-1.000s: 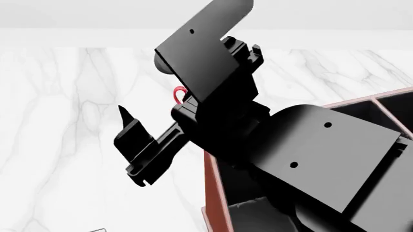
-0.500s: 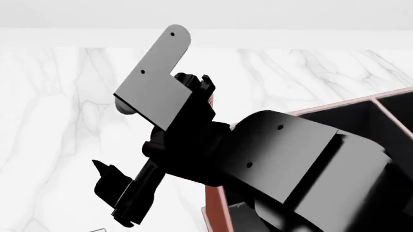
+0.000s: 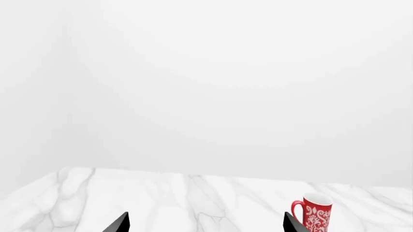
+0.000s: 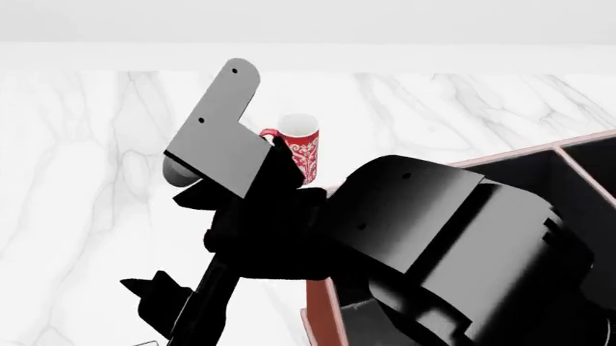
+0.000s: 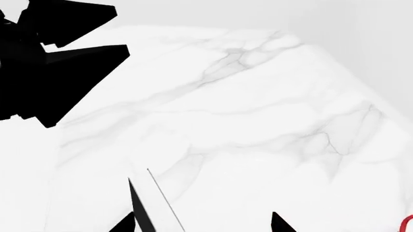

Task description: Pick up the book and place it in the left compartment of the caddy.

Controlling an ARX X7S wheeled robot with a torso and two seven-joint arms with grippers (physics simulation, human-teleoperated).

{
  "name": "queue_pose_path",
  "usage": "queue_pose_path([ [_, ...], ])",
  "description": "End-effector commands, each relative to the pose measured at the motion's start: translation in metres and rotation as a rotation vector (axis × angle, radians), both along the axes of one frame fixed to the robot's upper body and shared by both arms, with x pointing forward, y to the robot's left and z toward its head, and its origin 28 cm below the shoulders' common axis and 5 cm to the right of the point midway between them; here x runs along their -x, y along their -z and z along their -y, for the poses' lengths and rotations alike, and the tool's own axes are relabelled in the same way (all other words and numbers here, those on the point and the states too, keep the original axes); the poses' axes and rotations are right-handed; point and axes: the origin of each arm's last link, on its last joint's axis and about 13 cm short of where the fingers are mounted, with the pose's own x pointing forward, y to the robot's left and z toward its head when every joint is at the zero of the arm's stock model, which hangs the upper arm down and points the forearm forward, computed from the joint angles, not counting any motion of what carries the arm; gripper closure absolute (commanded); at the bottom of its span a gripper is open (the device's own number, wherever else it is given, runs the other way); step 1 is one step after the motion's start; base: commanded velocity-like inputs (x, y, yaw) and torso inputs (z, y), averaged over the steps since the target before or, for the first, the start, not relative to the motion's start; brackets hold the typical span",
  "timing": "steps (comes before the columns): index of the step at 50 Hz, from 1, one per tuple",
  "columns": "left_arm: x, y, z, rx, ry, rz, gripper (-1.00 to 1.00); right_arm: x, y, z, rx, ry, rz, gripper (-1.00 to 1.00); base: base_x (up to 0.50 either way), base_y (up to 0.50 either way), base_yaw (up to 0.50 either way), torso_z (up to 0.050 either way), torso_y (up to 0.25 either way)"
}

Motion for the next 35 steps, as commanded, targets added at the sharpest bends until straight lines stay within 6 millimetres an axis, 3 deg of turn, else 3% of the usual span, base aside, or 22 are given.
queue_pose_path([
  [1,0.000,0.000,0.000,0.000,0.002,0.000,-1.00,-0.008,0.000,0.000,0.009,-0.048,-0.027,-1.00,0.00,0.00,0.00,0.000,0.000],
  [12,0.002,0.000,0.000,-0.004,0.011,0.003,-1.00,-0.009,0.010,-0.006,0.033,-0.076,-0.032,-1.00,0.00,0.00,0.00,0.000,0.000],
  [13,0.002,-0.001,0.000,-0.004,0.011,0.003,-1.00,-0.010,0.012,-0.006,0.048,-0.087,-0.130,-1.00,0.00,0.00,0.00,0.000,0.000],
  [35,0.002,0.000,0.000,-0.008,0.015,0.005,-1.00,-0.014,0.030,-0.015,0.043,-0.104,-0.115,-1.00,0.00,0.00,0.00,0.000,0.000],
])
